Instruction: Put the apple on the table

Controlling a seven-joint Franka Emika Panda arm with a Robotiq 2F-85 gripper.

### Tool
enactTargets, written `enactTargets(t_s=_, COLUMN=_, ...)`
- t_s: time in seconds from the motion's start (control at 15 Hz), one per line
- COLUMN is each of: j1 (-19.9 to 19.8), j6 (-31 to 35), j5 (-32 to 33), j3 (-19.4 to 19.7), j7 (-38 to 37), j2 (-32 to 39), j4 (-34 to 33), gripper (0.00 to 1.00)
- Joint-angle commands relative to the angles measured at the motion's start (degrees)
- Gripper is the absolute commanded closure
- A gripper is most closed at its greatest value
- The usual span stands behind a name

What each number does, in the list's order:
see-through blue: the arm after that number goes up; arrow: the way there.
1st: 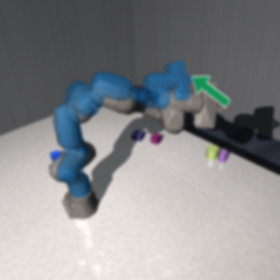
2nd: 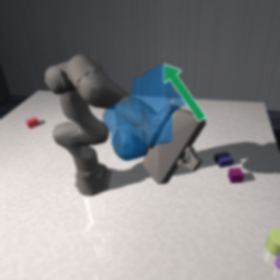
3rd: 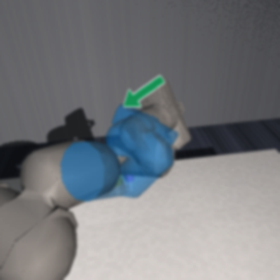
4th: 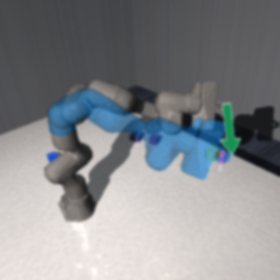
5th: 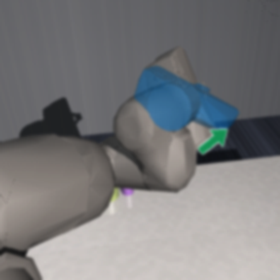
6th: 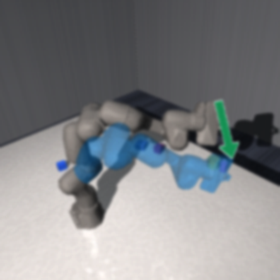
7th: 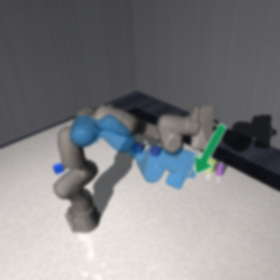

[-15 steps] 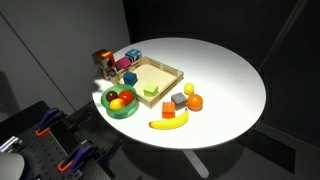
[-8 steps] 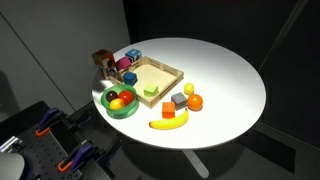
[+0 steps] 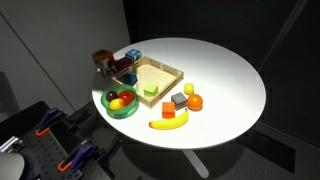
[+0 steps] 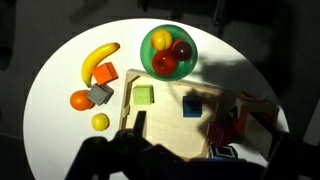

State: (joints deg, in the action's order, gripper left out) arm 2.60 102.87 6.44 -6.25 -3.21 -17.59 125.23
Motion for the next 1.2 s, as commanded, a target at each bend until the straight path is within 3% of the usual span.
enactTargets(t_s=0.0, j1=0.12, j6=3.62, j5=-1.89, j3=2.99, j7=5.16, j2=1.05, j4=1.83, gripper=0.0)
enactTargets(t_s=0.47, j1=-0.76, j6=14.59, j5=-5.42, j3=6.86, j7=9.44, j2=3.58, j4=5.55, gripper=0.0)
enactTargets(t_s=1.13, j1=-0.77, j6=14.04, j5=-4.82, j3=6.46, j7=7.96, j2=3.93, j4=5.11, gripper=0.0)
